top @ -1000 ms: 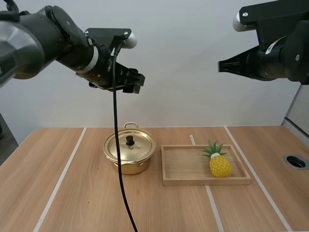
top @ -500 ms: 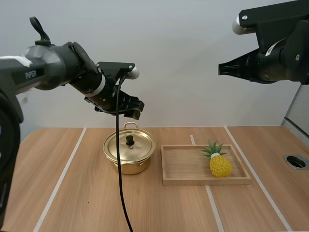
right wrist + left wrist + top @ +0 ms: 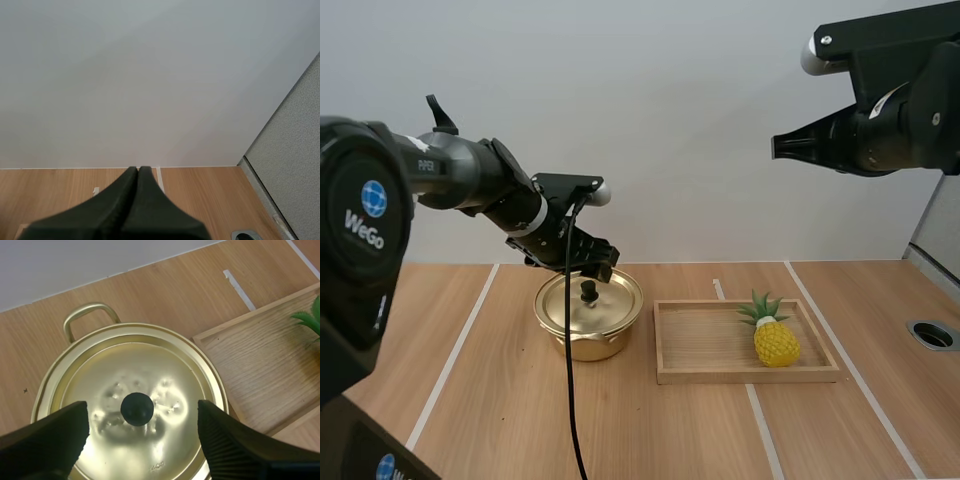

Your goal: Open the pot, put the pineapple inside, and close it

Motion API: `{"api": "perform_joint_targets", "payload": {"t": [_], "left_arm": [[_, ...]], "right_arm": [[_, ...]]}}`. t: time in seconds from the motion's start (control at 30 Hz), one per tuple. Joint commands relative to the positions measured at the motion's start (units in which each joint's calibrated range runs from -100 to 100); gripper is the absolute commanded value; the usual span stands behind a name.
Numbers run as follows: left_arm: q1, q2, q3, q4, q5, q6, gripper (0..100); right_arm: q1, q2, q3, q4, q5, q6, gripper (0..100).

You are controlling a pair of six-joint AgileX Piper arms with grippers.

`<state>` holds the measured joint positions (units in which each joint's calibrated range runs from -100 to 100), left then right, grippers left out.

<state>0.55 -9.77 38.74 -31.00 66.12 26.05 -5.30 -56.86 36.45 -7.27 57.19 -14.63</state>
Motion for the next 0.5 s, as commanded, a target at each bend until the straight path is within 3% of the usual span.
{"api": "perform_joint_targets", "payload": {"t": [0.0,0.47], "left_arm": [[-0.10,1.13,0.06,-1.33,-1.18,0.47,100],[-0.10,5.53,0.06,-1.87,-3.21,1.63,100]], "right_arm": [[-0.19,-0.21,-0.62,0.16,0.37,0.14,0],[-0.19,-0.21,-0.62,0.16,1.64,0.14,0]]}}
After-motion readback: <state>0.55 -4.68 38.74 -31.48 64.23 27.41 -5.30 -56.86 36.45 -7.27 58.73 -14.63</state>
